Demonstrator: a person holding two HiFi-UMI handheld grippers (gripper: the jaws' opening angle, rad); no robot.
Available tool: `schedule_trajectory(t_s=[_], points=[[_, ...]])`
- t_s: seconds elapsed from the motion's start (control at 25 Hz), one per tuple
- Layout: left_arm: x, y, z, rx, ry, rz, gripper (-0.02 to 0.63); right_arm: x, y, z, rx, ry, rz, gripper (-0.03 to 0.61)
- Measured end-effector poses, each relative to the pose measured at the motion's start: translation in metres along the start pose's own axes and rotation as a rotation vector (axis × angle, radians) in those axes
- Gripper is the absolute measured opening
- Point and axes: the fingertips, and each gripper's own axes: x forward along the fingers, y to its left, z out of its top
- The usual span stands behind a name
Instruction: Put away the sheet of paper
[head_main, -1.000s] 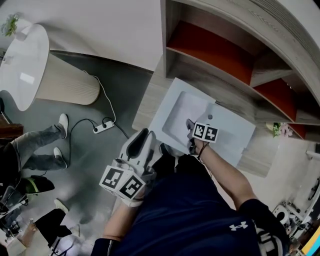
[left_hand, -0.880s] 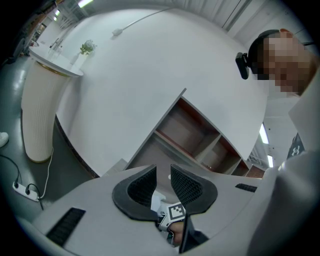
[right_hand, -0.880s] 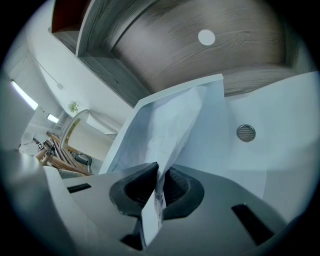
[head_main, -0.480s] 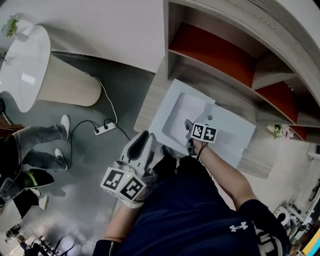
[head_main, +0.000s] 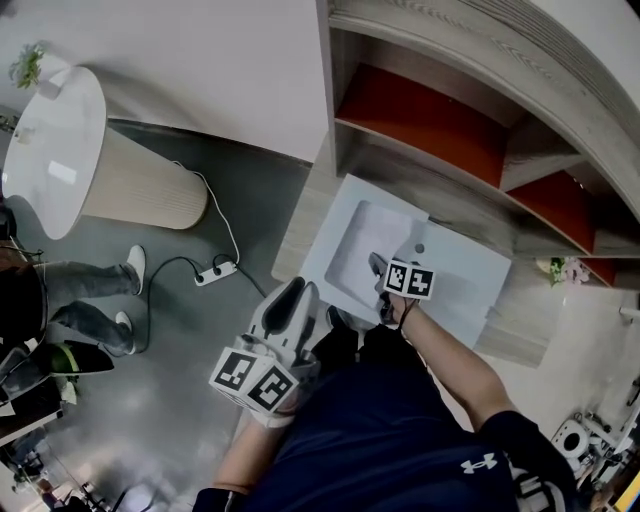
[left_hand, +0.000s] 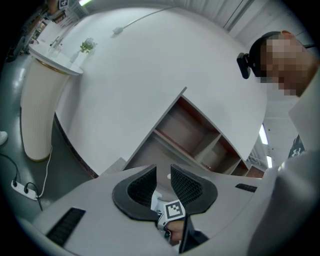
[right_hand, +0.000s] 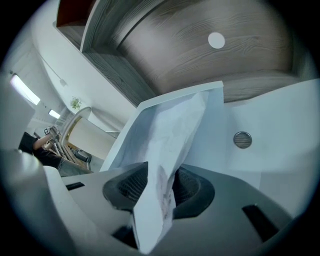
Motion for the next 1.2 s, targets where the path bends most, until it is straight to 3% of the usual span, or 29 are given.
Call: schedule_trajectory(t_s=[0.08, 0.68, 0.88, 1.2], points=[[0.003, -0.004, 0.0, 0.003, 0.001, -0.008, 0.098, -0.006, -0.004, 0.004, 0.008, -0.012, -0.005, 0.144], [0.018, -0.047, -0.014, 0.03, 0.012, -0.068, 0.098, -0.063, -0.037, 0.014, 0.097, -0.098, 0.001, 0.144], [0.018, -0.062, -0.017, 0.042, 0.001, -0.082, 0.098, -0.095, -0.03, 0.026, 0.122, -0.16, 0.048, 0.144], [0.018, -0.088, -0.006, 0.076, -0.052, -0.101, 0.098, -0.196, 0.018, 0.085, -0.147, -0.367, 0.097, 0.063]])
